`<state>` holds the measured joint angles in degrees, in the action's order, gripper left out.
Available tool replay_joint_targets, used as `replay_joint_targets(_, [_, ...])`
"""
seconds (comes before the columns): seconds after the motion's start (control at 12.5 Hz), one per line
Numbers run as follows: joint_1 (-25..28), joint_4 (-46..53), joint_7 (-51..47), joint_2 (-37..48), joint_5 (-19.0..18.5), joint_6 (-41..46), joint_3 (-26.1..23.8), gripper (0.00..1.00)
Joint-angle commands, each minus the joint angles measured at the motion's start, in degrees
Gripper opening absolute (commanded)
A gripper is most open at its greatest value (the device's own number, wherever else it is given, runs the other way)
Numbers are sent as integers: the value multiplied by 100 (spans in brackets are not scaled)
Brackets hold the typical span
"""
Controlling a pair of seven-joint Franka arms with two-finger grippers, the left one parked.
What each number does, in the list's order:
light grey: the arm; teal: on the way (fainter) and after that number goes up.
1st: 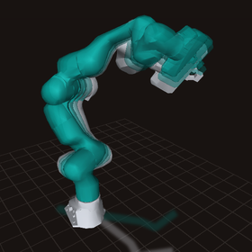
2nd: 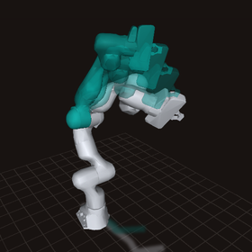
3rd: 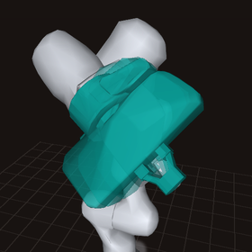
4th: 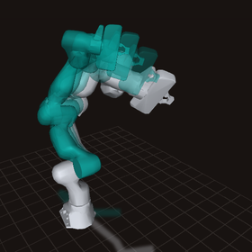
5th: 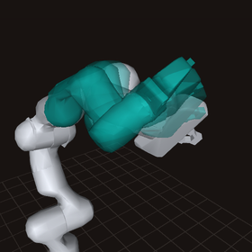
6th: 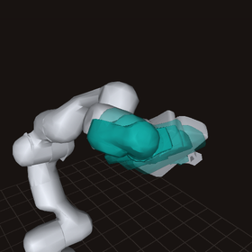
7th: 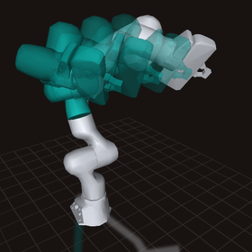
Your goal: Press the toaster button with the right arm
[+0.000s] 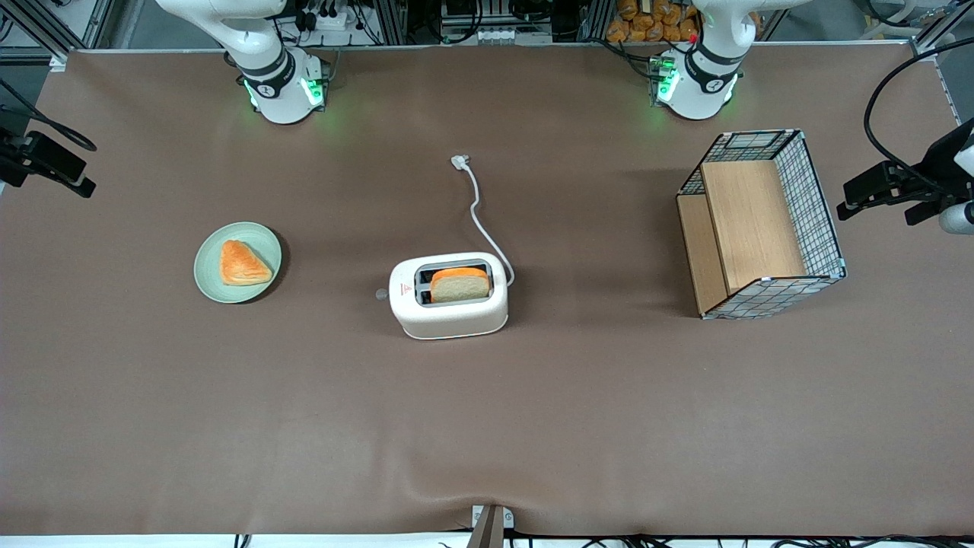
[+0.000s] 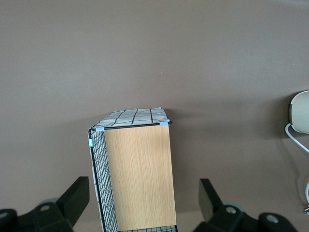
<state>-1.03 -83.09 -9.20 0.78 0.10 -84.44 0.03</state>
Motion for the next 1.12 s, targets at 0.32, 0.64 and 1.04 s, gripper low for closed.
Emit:
replay_joint_targets(0.32, [-11, -23, 15, -69, 69, 85, -38, 100])
replay_joint_targets(0.64, [32, -172, 77, -139, 69, 129, -47, 100])
replay_joint_targets(1.04, [208, -375, 68, -420, 200, 85, -65, 100])
